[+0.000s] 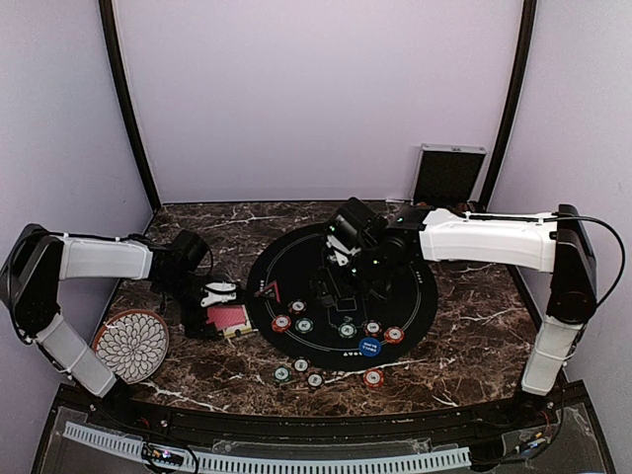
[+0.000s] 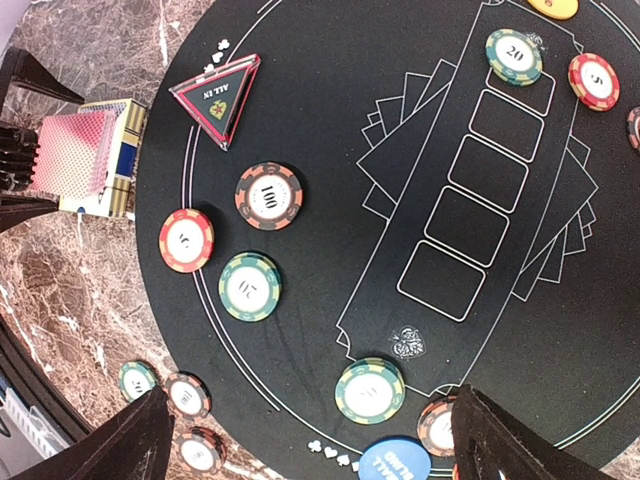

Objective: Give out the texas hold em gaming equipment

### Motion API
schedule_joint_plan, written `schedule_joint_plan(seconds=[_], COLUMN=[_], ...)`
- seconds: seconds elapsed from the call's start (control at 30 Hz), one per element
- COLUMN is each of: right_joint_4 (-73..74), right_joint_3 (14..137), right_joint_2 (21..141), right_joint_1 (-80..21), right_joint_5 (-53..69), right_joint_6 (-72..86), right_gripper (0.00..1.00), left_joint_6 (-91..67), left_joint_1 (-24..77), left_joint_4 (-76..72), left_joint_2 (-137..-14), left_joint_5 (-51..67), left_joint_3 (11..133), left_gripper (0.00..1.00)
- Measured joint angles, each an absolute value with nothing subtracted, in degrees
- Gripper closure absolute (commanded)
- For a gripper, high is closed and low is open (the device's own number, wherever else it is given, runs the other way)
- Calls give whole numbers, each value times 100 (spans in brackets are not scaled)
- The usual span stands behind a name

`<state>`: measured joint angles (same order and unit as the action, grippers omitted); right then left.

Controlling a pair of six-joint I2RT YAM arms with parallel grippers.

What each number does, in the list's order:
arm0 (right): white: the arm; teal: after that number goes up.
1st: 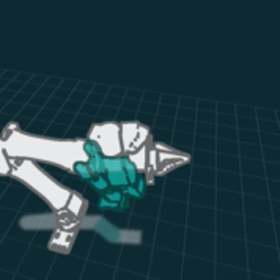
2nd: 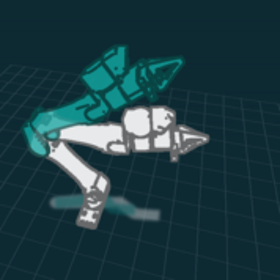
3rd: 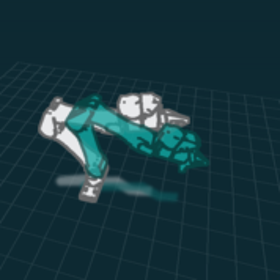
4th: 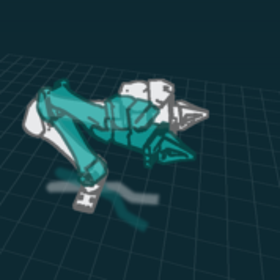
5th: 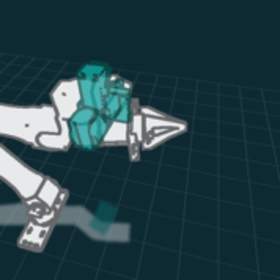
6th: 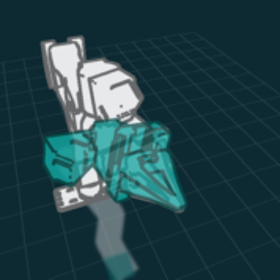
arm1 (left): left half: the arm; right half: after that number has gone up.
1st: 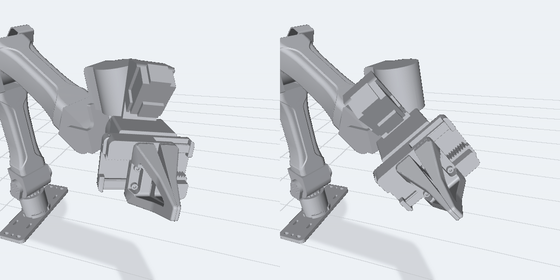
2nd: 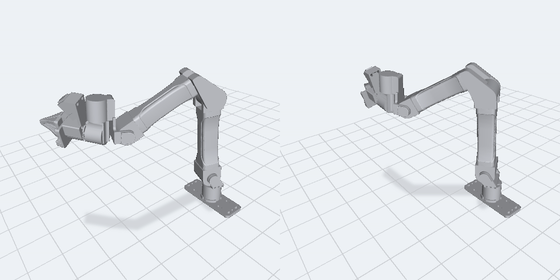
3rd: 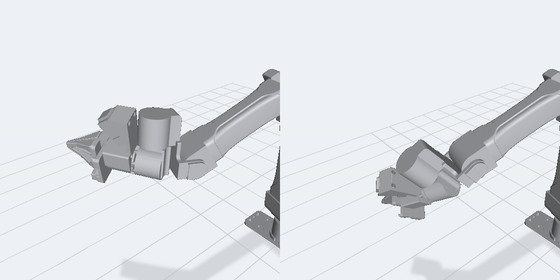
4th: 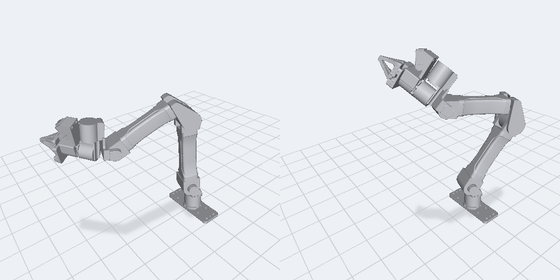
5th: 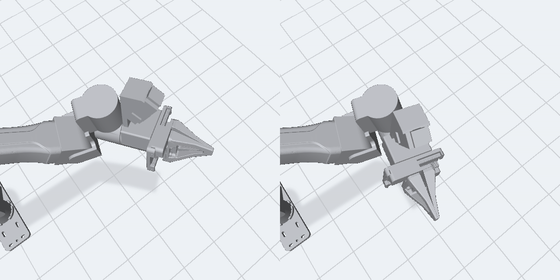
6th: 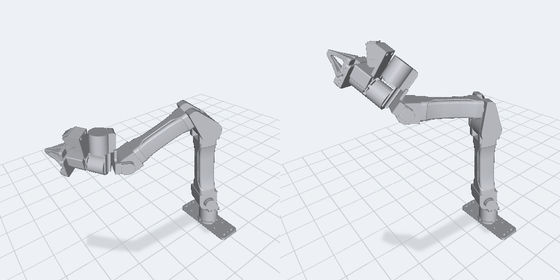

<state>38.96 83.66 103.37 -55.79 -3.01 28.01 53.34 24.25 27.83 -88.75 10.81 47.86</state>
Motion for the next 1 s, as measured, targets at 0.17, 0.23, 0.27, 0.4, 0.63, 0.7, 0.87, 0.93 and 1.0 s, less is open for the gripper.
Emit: schedule_joint_plan(seconds=[0.17, 0.23, 0.27, 0.4, 0.63, 0.7, 0.87, 0.93, 1.0], right_joint_4=[3885, 3881, 3876, 3854, 3667, 3597, 3448, 3391, 3334], right_joint_3=[8324, 8300, 8285, 8202, 8020, 7964, 7891, 7870, 7843], right_joint_2=[10337, 10337, 10335, 10287, 10248, 10248, 10248, 10248, 10248], right_joint_1=[-5579, -5579, -5579, -5579, -5579, -5579, -5577, -5577, -5577], right_joint_5=[-298, -296, -294, -274, -167, -115, 69, 139, 196], right_joint_6=[2810, 2818, 2821, 2840, 2939, 2971, 3059, 3079, 3094], right_gripper=[2, 1, 2, 1, 4, 5, 8, 9, 11], left_joint_6=[5262, 5238, 5227, 5218, 5229, 5231, 5225, 5221, 5216], left_joint_1=[2434, 2434, 2436, 2440, 2445, 2445, 2456, 2462, 2462], left_joint_4=[2705, 2676, 2650, 2571, 2484, 2486, 2497, 2502, 2504], left_joint_2=[-9024, -9041, -9045, -9061, -9076, -9076, -9087, -9089, -9089], left_joint_5=[1059, 1057, 1055, 1044, 1013, 1009, 998, 993, 976], left_joint_3=[4788, 4805, 4807, 4807, 4816, 4818, 4840, 4840, 4840], left_gripper=[1, 1, 1, 1, 1, 1, 11, 16, 20])
